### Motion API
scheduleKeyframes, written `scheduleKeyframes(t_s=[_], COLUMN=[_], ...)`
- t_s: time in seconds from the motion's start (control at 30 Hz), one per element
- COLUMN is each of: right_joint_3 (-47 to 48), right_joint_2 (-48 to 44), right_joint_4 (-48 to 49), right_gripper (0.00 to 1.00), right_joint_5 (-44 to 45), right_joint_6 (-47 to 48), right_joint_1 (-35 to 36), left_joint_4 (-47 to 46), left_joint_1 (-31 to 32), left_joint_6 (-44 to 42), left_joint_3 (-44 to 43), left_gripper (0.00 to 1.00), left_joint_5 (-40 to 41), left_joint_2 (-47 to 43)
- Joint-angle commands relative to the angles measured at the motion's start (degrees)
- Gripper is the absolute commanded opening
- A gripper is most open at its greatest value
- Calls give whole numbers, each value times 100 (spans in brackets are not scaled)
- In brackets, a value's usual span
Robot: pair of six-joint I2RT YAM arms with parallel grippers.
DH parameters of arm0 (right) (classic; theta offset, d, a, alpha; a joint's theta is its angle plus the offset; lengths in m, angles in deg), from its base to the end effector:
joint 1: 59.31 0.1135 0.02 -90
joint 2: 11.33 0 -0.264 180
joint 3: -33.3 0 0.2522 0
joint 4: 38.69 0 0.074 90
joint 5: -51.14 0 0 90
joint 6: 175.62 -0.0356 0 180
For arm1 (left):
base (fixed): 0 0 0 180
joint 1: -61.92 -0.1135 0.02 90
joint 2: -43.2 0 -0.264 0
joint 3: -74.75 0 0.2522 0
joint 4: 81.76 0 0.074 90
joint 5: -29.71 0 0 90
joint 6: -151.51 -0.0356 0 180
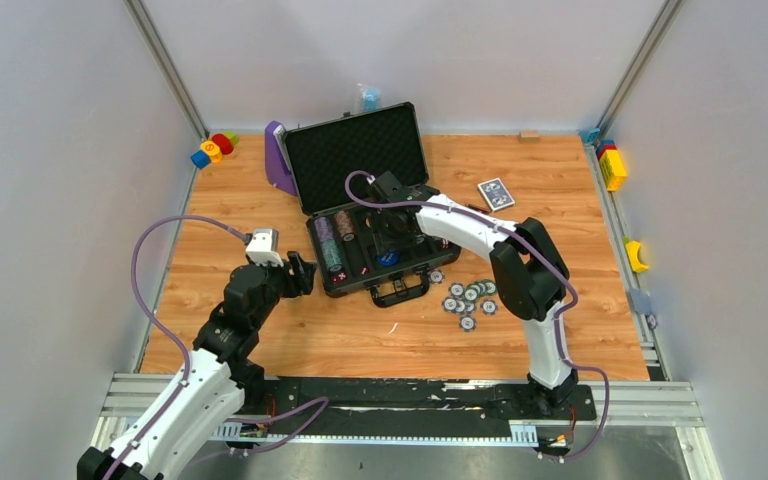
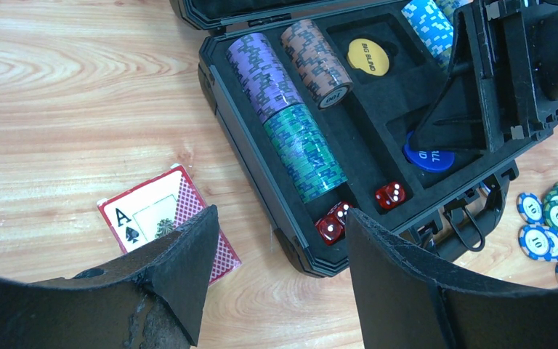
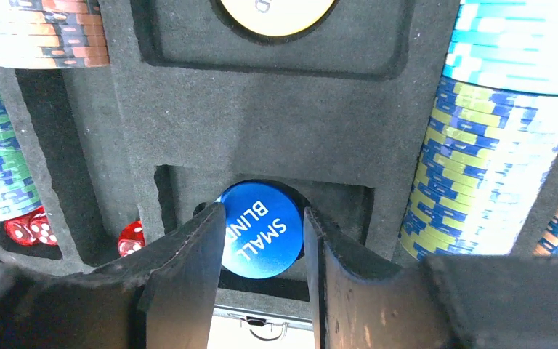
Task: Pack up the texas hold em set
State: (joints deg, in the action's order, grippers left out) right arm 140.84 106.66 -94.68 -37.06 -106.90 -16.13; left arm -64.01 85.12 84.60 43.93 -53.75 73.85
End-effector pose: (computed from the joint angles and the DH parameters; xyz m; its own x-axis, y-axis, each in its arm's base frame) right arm 0.3185 0.2973 0.2004 -0.8678 -0.3168 -0.3829 -0.3862 0.9148 0.1182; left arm 0.1389 -0.0551 0.2158 -0.3697 -0.2654 -0.8904 0.1593 0.9260 -0.3422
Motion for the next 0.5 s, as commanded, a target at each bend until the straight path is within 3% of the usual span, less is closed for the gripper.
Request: scheduleKeyframes(t_s=[0.0,0.2,0.47], right_joint_3=[44,-105,-482], right_joint_2=[201,32,-1137], right_joint_4=[286,375,488], right_gripper=[44,52,56], right_joint_5=[245,425,336], right_joint_6=[80,139,288], right_joint_1=[50,48,50], left_joint_4=[-180,-174,-176], left_joint_1=[-14,-9,-15], left_joint_6=[29,28,20], left_joint_3=[6,7,5], left_gripper=[72,72,72], left_joint_5=[62,66,73], left_joint_2=[-11,-16,-24])
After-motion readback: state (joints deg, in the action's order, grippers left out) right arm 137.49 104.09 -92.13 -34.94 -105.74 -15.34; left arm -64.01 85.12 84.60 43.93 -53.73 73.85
